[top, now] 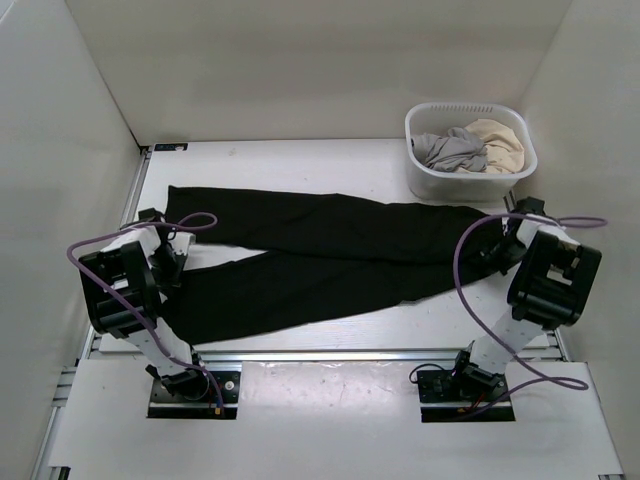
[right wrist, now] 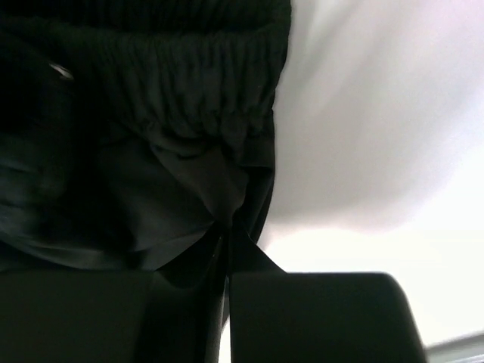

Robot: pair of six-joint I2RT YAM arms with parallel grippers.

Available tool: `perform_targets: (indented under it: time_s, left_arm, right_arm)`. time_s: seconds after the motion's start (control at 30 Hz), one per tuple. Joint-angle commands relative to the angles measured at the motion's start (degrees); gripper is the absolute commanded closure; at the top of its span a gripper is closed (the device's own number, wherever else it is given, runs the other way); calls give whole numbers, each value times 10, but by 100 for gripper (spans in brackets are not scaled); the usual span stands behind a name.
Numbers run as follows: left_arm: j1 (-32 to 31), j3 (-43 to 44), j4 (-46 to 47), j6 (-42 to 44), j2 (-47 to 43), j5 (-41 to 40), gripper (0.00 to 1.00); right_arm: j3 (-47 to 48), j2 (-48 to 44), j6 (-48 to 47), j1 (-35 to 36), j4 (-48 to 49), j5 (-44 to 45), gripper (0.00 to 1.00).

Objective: Fold and stack the trousers
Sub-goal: Flatten the trousers out

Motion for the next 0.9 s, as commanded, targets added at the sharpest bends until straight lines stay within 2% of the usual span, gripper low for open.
perform_targets:
  time_s: [0.0,0.13,0.3,0.47,0.5,0.53,0.57,0.6,0.67,0.7,0.73,0.87]
  left_arm:
    - [0,-22,50,3,18,-14,86]
    - [40,-28,67,52,12,-65,86]
    - [98,15,67,91,19,-92,86]
    - [117,70,67,110,53,-97,86]
    - [117,82,59,110,53,-97,80]
    - [117,88,53,110,58,-89,67]
    - [117,95,45,110,58,-75,48]
    - [117,111,28,110,58,-68,26]
    - [117,138,16,102,52,-47,20]
    - [117,157,9,95,52,-34,20]
    - [117,203,-7,95,52,-18,19]
    - [117,327,-19,58,70,85,19]
  right_arm:
    - [-74,-86,45,-17,-61,5,100]
    - [-173,-217,82,-17,-137,31,100]
    - [-208,-375,97,-44,-262,80,100]
    - [-209,-384,84,-51,-287,93,100]
    - [-209,-376,84,-51,-287,88,95]
    - [-215,-376,84,-51,-287,82,87]
    - [-215,-376,84,-51,-287,75,78]
    - [-205,-376,78,-51,-287,75,58]
    - [-179,-394,73,-51,-312,110,41]
    - [-161,-394,68,-51,-325,130,36]
    - [-122,-401,68,-51,-358,150,33]
    - [-46,-431,73,-51,-401,181,33]
